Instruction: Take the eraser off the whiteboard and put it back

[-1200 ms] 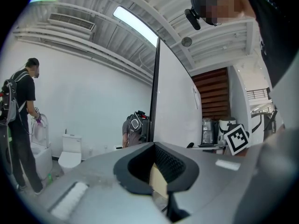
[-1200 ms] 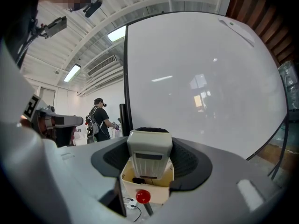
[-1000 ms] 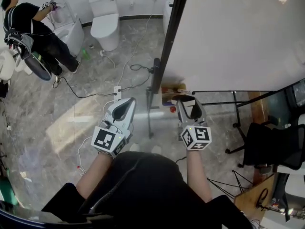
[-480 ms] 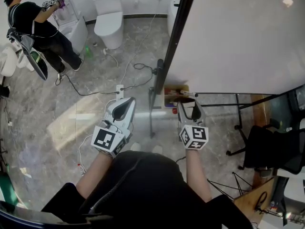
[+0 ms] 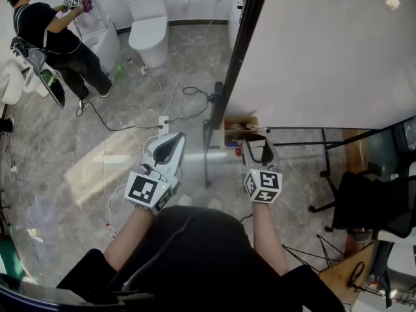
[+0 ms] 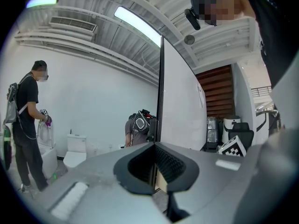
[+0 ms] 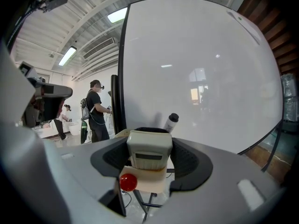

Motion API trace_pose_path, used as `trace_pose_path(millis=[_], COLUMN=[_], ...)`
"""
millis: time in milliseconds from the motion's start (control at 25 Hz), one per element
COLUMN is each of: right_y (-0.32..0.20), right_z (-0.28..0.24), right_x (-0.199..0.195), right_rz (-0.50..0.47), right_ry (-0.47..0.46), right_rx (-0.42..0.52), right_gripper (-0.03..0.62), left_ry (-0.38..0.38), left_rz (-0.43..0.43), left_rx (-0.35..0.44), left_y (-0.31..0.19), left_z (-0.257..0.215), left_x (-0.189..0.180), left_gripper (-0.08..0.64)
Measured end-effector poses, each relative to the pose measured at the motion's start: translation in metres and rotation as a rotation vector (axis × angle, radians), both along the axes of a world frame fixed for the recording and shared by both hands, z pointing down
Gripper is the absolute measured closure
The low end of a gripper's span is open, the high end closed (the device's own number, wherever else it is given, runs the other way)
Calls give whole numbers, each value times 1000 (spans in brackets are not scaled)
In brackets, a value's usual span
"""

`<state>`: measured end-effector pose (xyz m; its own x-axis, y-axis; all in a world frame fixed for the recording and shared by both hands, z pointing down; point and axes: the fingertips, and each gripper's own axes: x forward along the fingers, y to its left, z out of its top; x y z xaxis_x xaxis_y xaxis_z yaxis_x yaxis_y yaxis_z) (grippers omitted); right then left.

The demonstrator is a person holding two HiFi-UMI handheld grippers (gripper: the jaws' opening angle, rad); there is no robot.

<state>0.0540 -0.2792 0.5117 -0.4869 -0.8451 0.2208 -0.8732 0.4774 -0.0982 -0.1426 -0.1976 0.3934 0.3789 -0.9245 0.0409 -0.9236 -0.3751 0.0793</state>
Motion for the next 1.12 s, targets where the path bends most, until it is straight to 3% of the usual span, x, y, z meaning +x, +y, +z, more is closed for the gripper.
trace_pose_path(millis=[560,1120], right_y=[3,25], right_z=[2,-26], right_x=[-1,3], right_rz=[-10,-27], right_ry=[23,5], right_rx=[-20,29], right_gripper=[285,272], left_ry=[6,10], left_rz=[3,45], left_rx=[2,12], left_y=[3,11], left_z=[-2,-4], left_x=[0,10], left_gripper=[554,554])
